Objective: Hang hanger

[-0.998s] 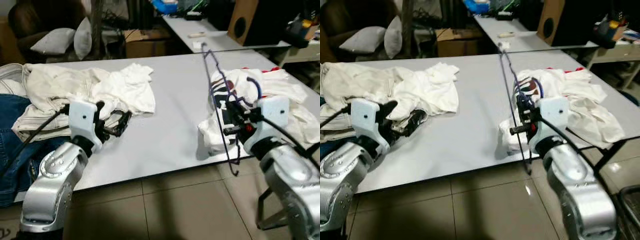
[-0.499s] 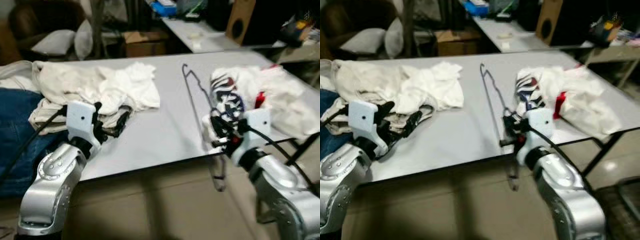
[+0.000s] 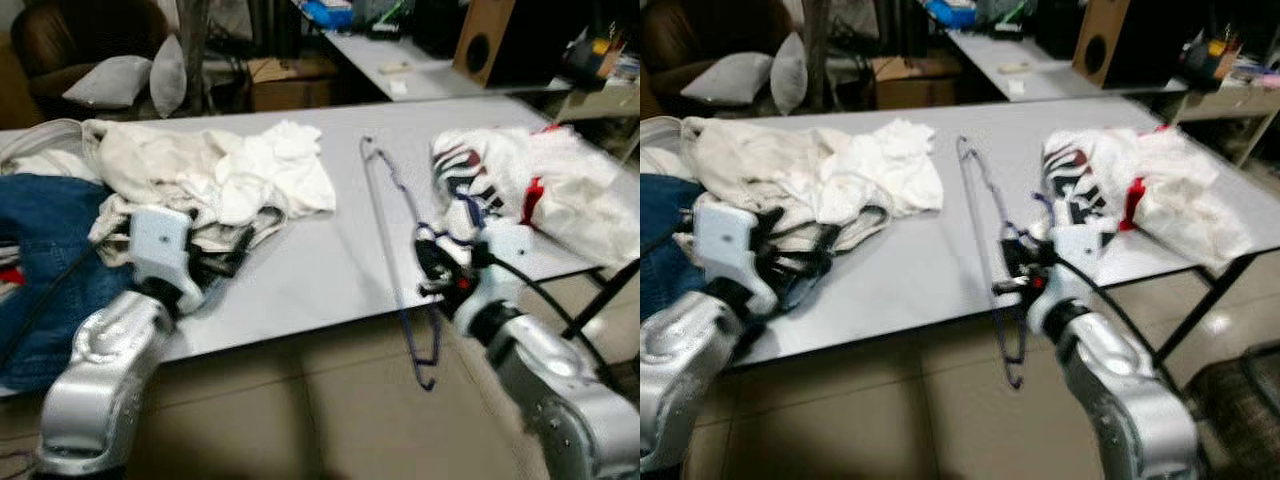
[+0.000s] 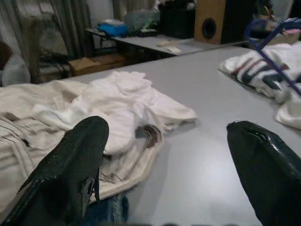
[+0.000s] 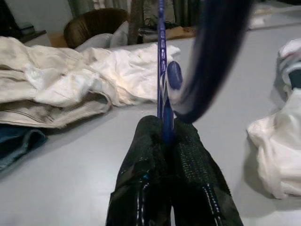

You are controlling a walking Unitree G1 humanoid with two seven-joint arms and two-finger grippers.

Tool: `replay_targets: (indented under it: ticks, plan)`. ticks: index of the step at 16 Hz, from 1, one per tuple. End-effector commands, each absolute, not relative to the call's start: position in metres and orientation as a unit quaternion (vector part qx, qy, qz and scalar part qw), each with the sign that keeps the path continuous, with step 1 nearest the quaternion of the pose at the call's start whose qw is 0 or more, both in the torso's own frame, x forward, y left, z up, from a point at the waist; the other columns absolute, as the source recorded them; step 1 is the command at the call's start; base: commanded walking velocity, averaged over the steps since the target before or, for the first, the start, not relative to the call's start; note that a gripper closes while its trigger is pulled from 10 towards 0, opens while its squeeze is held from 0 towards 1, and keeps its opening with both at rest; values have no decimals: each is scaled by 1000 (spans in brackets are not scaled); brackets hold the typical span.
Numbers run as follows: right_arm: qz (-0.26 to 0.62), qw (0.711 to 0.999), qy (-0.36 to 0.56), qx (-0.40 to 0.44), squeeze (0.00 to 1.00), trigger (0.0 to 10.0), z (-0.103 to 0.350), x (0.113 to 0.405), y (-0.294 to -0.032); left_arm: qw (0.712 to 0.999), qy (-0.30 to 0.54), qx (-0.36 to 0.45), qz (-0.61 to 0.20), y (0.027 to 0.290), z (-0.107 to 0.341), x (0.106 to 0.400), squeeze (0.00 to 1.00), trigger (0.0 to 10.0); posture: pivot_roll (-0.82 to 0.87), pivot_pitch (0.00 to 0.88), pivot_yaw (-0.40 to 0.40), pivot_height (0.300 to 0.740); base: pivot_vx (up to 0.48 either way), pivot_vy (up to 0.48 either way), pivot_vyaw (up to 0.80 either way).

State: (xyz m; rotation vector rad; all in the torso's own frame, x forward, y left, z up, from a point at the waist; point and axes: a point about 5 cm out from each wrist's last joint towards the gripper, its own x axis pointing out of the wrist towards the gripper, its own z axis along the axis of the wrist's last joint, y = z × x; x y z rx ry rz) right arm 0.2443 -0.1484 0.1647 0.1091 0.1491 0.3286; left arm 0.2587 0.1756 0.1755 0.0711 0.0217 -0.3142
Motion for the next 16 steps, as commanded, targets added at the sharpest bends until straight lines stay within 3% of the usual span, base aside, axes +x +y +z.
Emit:
replay_targets:
  ticks: [1,3,8,11,14,16]
  plan:
    - [166,983,59,53,0,10000,167,246,-146,988,9,45,-149,179,179,258,0,10000,69,0,18,740,0,296,0]
    - [118,992,32,26,0,10000,172,242,-152,989,8,9,-145,178,176,264,0,10000,37,0,28,740,0,129,0]
    - [88,996,20,-3,0,10000,171,248,-166,991,-21,21,-134,166,178,271,0,10000,51,0,19,740,0,0,0]
    - [88,996,15,-8,0,10000,173,246,-165,991,-8,17,-129,167,168,272,0,10000,26,0,22,740,310,0,0]
    - [93,995,17,-26,0,10000,171,246,-168,991,-7,30,-127,167,165,272,0,10000,29,0,9,740,346,0,800]
    - [92,996,11,-16,0,10000,173,248,-170,991,-7,44,-128,170,165,271,0,10000,31,0,6,740,347,0,0]
